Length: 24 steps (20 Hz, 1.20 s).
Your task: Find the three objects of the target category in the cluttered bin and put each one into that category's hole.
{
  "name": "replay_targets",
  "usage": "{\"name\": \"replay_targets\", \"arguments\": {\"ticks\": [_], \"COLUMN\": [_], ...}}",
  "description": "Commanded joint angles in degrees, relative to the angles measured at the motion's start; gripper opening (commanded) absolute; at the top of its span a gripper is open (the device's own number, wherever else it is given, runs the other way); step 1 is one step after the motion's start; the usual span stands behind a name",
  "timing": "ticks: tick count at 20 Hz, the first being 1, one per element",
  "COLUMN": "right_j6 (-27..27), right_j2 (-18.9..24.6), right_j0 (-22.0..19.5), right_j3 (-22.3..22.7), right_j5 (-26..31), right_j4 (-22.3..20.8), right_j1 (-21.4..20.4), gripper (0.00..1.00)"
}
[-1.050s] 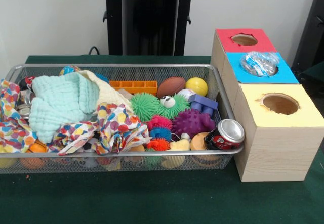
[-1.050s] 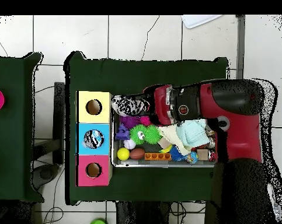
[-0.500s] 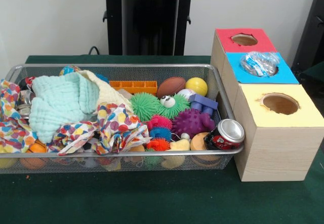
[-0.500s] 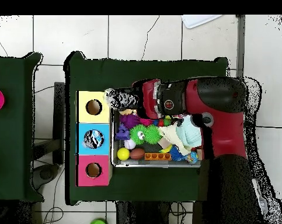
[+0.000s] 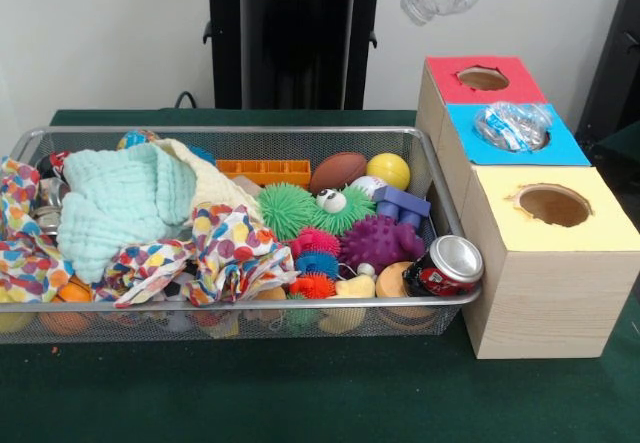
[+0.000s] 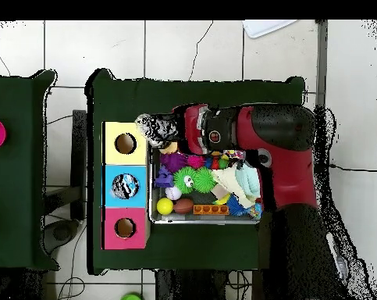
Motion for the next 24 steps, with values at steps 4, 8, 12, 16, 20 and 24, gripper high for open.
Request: {"name": "replay_targets", "arguments": {"ticks": [4, 8, 12, 16, 20, 24], "right_j6": [-12.20, -11.59, -11.64, -11.59, -12.03, -12.89], "right_j2": [6.82, 7.77, 8.73, 9.27, 9.89, 10.26], "right_j0": [-1.40, -1.41, -1.30, -0.13, 0.63, 0.82], "right_j3": [7.44, 8.38, 8.84, 9.57, 9.66, 10.33], "right_j5": [-6.99, -7.63, -8.59, -10.17, -11.68, -12.75], "right_j4": [2.96, 3.75, 4.87, 7.06, 9.38, 10.70], "right_j1": [2.35, 1.68, 1.78, 1.21, 1.19, 1.30], "gripper": [0.00, 0.00, 0.00, 0.00, 0.00, 0.00]}}
